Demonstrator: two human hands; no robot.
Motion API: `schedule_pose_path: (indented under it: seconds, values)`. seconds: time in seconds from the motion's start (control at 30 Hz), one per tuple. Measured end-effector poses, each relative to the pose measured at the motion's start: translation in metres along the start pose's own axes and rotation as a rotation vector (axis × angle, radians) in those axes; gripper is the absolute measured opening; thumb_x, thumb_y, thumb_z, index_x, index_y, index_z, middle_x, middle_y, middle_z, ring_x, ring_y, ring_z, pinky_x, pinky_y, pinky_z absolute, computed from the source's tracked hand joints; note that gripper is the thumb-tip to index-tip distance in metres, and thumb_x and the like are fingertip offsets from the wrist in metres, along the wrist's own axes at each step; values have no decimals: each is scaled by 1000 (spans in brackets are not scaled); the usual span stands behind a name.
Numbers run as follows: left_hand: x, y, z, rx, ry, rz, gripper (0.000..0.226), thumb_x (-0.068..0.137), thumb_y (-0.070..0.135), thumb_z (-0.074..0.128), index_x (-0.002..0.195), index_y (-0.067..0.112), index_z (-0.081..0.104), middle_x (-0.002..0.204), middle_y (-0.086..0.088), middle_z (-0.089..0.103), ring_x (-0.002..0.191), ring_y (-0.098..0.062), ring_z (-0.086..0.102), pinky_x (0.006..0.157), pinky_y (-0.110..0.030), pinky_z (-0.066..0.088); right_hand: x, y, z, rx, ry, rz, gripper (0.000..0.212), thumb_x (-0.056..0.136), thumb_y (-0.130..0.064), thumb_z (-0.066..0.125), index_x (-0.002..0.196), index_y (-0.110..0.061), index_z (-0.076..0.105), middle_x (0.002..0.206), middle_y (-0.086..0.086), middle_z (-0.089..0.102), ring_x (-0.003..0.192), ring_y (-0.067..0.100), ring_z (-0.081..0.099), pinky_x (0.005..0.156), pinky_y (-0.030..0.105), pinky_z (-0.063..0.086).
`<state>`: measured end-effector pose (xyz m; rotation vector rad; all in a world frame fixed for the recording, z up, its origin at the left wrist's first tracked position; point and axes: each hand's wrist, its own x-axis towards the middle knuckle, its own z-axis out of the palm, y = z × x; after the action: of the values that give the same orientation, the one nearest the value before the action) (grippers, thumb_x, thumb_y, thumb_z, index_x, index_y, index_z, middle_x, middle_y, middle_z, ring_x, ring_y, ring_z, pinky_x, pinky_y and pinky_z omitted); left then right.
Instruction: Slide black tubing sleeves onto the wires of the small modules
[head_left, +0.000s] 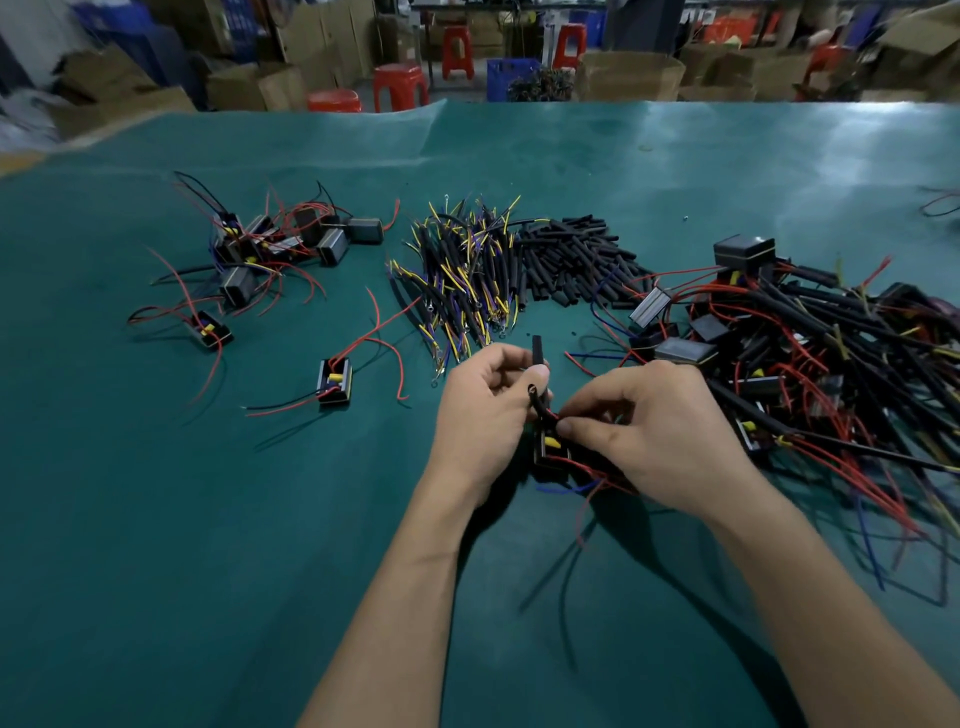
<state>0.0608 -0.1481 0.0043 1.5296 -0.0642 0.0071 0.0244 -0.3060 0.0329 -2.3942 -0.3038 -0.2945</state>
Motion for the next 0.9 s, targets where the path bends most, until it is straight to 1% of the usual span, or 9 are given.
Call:
schedule_pose_path:
  seconds: [0.03, 0.1, 0.2, 0.33, 0.47, 0.57, 0.73, 0.83, 0.9]
  values:
    - [0, 0, -1, -14, 3, 2, 7, 95, 4, 64, 92, 10, 65, 77, -10, 67, 63, -9, 61, 60, -17, 49, 1, 1, -1, 35, 4, 32, 7, 77, -22, 87, 77, -26, 81, 64, -9, 71, 62, 6, 64, 62, 21, 48]
    - [1, -1, -1, -55, -11, 3, 10, 95, 1, 63, 90, 11, 63, 82, -12, 67, 64, -5, 64, 59, -14, 48, 1, 3, 0, 62, 6, 74, 9, 76, -23, 88, 74, -27, 81, 59, -11, 69, 57, 3, 61, 57, 15, 43]
    - [1, 0, -3, -92, -42, 10, 11, 94, 0, 64, 91, 10, 63, 83, -14, 65, 60, 0, 63, 55, -11, 45, 2, 4, 3, 105, 17, 119, 10, 76, -23, 88, 72, -28, 80, 54, -10, 67, 48, 2, 55, 51, 13, 39]
    - [1, -2, -3, -82, -14, 35, 17, 91, 1, 68, 87, 16, 61, 76, -7, 60, 63, -6, 59, 55, -10, 43, 3, 5, 6, 152, 45, 162, 10, 75, -22, 87, 70, -26, 80, 50, -8, 64, 43, 3, 50, 48, 13, 35]
    - [2, -3, -4, -105, -10, 45, 17, 90, 0, 70, 89, 14, 60, 66, 4, 56, 52, 1, 49, 50, -9, 39, 4, 2, 11, 175, 77, 182, 13, 74, -20, 85, 65, -26, 77, 47, -12, 61, 42, 1, 51, 47, 10, 34]
    - [2, -4, -5, -109, -41, 54, 13, 91, -2, 68, 99, 8, 64, 55, 12, 56, 47, 3, 52, 47, -9, 40, 4, -1, 14, 167, 102, 188, 13, 73, -19, 84, 65, -25, 77, 49, -12, 63, 44, -1, 52, 49, 11, 36]
    - [3, -6, -5, -86, -31, 65, 15, 90, -1, 69, 91, 14, 65, 55, 12, 57, 51, -1, 53, 53, -14, 44, 2, -4, 15, 155, 157, 188, 16, 73, -18, 82, 62, -26, 75, 52, -15, 65, 47, -2, 55, 50, 11, 39]
    - [4, -7, -4, -72, -5, 61, 16, 89, -1, 70, 88, 14, 64, 57, 10, 57, 51, -3, 55, 52, -16, 46, 0, -9, 20, 98, 198, 166, 8, 68, -27, 77, 61, -27, 73, 52, -16, 64, 49, 3, 57, 55, 21, 44]
    - [4, -6, -3, -61, 13, 57, 15, 89, -1, 70, 88, 12, 63, 58, 6, 57, 49, -3, 56, 50, -15, 46, 0, -13, 23, 82, 202, 139, 13, 64, -35, 69, 62, -23, 73, 52, -16, 63, 49, 6, 56, 56, 24, 45]
